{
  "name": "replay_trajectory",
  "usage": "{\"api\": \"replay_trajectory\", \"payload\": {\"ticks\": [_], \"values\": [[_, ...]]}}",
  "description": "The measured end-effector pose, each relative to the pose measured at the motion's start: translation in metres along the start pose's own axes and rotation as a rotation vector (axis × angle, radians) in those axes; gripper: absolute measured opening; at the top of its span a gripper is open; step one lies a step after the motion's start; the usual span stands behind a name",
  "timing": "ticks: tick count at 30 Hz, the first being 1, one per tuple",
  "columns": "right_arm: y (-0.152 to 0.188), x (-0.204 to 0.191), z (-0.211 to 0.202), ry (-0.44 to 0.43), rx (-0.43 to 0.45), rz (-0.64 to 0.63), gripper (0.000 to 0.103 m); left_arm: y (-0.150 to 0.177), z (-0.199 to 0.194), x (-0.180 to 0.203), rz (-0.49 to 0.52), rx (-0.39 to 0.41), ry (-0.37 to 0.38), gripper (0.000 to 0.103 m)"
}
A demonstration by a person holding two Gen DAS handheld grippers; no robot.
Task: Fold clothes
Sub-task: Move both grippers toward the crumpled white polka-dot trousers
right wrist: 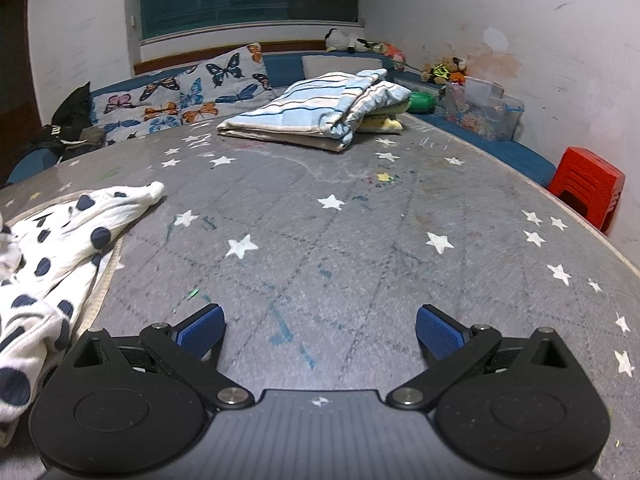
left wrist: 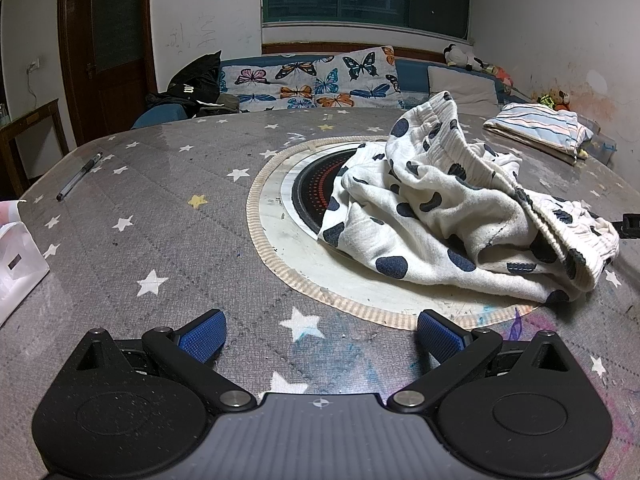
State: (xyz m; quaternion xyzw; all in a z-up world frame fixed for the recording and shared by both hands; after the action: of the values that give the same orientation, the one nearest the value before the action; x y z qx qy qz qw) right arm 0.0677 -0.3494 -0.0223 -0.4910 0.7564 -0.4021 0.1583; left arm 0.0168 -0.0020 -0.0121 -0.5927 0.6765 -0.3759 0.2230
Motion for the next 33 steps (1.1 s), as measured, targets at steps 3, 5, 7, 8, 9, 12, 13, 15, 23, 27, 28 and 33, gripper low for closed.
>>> {"api": "replay_trajectory", "payload": {"ticks": [3, 5, 7, 8, 9, 12, 13, 15, 23, 27, 28, 33], "values": [[0.003, -0.001, -0.005, -0.022, 0.004, -0.016, 0.103, 0.0, -0.001, -0.001, -0.002, -0.001, -0.002, 0.103], [0.005, 0.0, -0.007, -0.03, 0.005, -0.021, 0.103, 0.0, 0.0, -0.001, -0.001, -0.003, -0.005, 0.103], [0.006, 0.0, -0.009, -0.035, 0.006, -0.025, 0.103, 0.0, -0.001, 0.0, -0.01, -0.005, -0.018, 0.103], [0.007, 0.0, -0.01, -0.035, 0.006, -0.027, 0.103, 0.001, -0.001, 0.001, -0.017, -0.005, -0.025, 0.103], [0.007, 0.001, -0.01, -0.036, 0.006, -0.029, 0.103, 0.001, -0.002, 0.001, -0.023, -0.005, -0.033, 0.103], [0.008, 0.001, -0.011, -0.039, 0.005, -0.033, 0.103, 0.001, -0.002, 0.003, -0.044, -0.01, -0.052, 0.103], [0.008, 0.001, -0.012, -0.042, 0.006, -0.035, 0.103, 0.001, -0.003, 0.005, -0.049, -0.014, -0.055, 0.103], [0.01, 0.002, -0.014, -0.049, 0.007, -0.04, 0.103, 0.001, -0.004, 0.009, -0.051, -0.021, -0.052, 0.103], [0.019, 0.002, -0.026, -0.085, 0.022, -0.066, 0.103, 0.003, -0.007, 0.03, -0.058, -0.038, -0.011, 0.103], [0.024, 0.001, -0.032, -0.104, 0.03, -0.079, 0.103, 0.003, -0.007, 0.038, -0.065, -0.046, 0.016, 0.103], [0.025, 0.001, -0.034, -0.108, 0.032, -0.082, 0.103, 0.003, -0.008, 0.04, -0.065, -0.049, 0.019, 0.103], [0.031, 0.001, -0.041, -0.132, 0.04, -0.098, 0.103, 0.002, -0.007, 0.049, -0.059, -0.062, 0.028, 0.103]]}}
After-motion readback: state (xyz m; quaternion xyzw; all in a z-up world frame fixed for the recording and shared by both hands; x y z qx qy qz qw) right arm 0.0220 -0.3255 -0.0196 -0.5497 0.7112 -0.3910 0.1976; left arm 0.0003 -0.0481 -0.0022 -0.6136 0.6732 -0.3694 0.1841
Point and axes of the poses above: each gripper's, at about its wrist camera, not at the fingertips, and z roughly the way its jaws point, x to its right, y to its underside, the point moved 2 cm from there along z, roughly the way its jaws point, and after that the axes turned 14 degrees about y, right-handed, at the moved point
